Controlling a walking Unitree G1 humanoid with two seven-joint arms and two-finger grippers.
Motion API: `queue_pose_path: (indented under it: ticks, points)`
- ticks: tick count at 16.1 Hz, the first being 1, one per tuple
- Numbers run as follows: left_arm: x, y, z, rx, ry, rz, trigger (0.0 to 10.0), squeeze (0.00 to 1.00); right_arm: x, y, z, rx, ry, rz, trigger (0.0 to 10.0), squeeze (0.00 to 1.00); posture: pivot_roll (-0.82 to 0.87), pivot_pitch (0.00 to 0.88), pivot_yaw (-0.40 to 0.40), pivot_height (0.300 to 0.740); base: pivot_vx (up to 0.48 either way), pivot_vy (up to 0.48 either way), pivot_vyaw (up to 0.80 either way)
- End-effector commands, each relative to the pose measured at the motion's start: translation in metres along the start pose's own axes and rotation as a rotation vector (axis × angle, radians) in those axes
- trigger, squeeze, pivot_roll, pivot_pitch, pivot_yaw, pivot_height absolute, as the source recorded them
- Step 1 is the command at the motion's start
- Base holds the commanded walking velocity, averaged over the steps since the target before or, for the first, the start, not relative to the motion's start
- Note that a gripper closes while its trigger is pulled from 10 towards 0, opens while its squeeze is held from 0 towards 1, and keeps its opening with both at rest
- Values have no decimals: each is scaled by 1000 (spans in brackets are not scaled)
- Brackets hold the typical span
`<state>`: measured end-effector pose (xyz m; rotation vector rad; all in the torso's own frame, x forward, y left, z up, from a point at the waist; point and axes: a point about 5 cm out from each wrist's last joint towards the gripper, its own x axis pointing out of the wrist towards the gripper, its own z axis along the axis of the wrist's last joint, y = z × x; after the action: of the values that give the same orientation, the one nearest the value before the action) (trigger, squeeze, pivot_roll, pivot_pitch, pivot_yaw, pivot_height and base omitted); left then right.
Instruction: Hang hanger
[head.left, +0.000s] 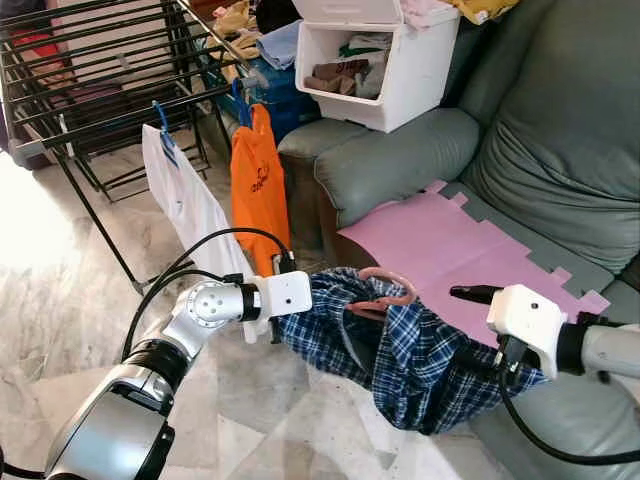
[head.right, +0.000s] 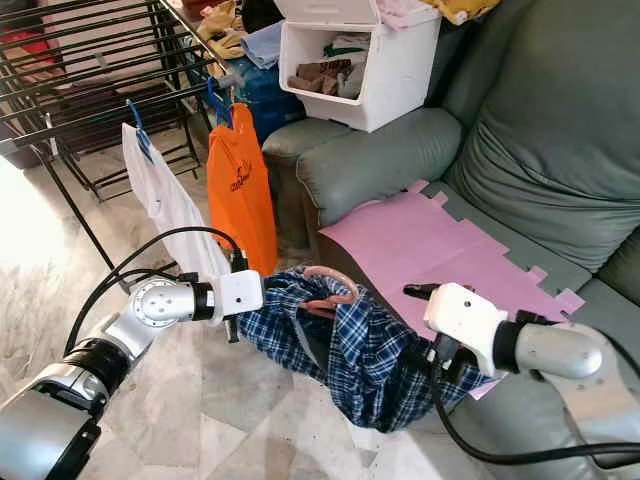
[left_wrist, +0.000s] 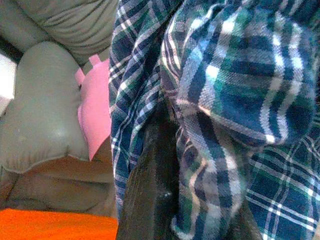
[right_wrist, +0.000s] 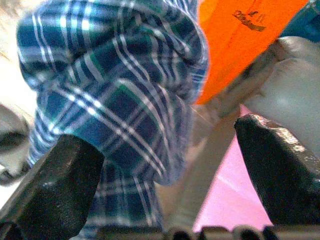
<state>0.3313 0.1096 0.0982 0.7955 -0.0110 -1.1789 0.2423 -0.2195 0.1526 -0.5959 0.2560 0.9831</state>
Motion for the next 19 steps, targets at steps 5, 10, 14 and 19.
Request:
queue_pose_path:
  ticks: [5,10,14,19]
  points:
    - [4,4,8,51,-27,-1,10000,0,1,11,-14,129,18,113,0,0,-150,9,61,740,0,0,0]
    - [4,5,8,53,-31,-3,10000,0,-2,25,-24,217,67,190,0,0,-152,13,62,740,0,0,0]
    - [5,3,9,54,-36,-11,10000,0,-1,23,-28,208,88,178,0,0,-152,18,60,740,0,0,0]
    - [6,1,9,59,-41,-21,10000,0,2,24,-26,193,81,180,0,0,-150,17,58,740,0,0,0]
